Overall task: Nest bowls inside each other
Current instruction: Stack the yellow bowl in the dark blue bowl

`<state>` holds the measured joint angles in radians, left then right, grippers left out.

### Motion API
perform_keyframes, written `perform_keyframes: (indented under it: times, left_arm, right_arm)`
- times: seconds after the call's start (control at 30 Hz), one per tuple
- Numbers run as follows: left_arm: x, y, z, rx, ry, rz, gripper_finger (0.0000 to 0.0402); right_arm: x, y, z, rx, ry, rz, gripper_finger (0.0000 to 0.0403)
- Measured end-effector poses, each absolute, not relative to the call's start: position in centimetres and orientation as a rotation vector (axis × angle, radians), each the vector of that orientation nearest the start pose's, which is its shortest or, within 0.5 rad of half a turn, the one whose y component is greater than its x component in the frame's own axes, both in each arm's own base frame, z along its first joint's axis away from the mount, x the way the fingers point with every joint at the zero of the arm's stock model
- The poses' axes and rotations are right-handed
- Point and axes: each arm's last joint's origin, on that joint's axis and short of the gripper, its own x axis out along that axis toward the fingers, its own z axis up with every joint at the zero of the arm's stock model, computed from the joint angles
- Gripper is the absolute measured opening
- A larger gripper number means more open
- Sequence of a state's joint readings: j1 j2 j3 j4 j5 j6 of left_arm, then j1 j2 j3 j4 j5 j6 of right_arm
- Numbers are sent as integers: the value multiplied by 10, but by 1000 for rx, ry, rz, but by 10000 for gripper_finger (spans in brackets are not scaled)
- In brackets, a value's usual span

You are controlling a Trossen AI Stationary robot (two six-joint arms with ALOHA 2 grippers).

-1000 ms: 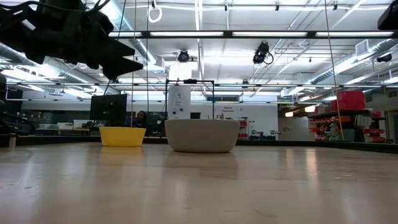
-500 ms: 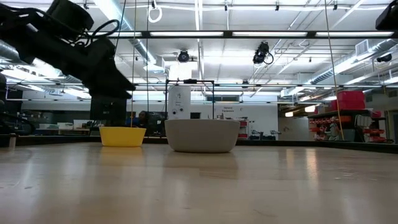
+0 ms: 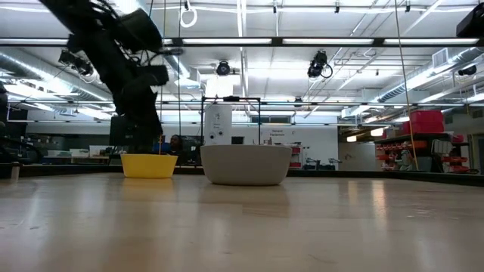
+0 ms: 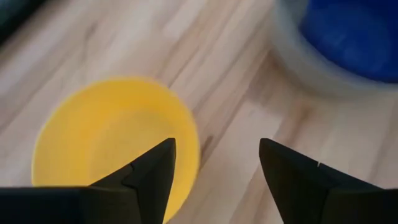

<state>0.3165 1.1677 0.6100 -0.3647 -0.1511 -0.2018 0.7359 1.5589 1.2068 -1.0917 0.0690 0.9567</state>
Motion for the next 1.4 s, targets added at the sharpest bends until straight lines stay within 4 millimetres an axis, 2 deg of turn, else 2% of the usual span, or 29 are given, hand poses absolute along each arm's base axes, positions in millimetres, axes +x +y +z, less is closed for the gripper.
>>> perform_keyframes:
  times: [0.2, 0.37, 0.5, 0.6, 0.67, 0.73, 0.77, 0.9, 1.1, 1.23, 1.4]
  left_arm:
    - [216, 89, 170, -309, 1123, 520, 238]
    - [221, 101, 156, -346, 1193, 503, 238]
    - [222, 104, 154, -360, 1201, 500, 228]
    - [221, 104, 153, -355, 1205, 504, 181]
    - [222, 103, 153, -329, 1210, 503, 122]
    - [223, 101, 154, -292, 1208, 510, 46]
    - [225, 101, 154, -269, 1198, 523, 25]
    - [233, 98, 157, -202, 1140, 537, 8]
    - [248, 85, 171, -68, 980, 526, 6]
    - [252, 72, 195, 14, 836, 476, 6]
    - [242, 59, 225, 69, 712, 409, 6]
  right_arm:
    - [206, 188, 243, 198, 1432, -126, 194]
    - [204, 191, 243, 192, 1429, -122, 194]
    - [202, 193, 243, 187, 1425, -122, 191]
    - [202, 193, 243, 190, 1421, -128, 189]
    - [203, 192, 243, 189, 1419, -130, 188]
    - [203, 192, 243, 186, 1411, -135, 187]
    - [203, 192, 243, 187, 1408, -141, 188]
    - [203, 192, 244, 197, 1402, -149, 186]
    - [205, 192, 244, 172, 1340, -177, 181]
    - [208, 190, 245, 102, 1254, -210, 181]
    - [217, 184, 247, -19, 1112, -249, 181]
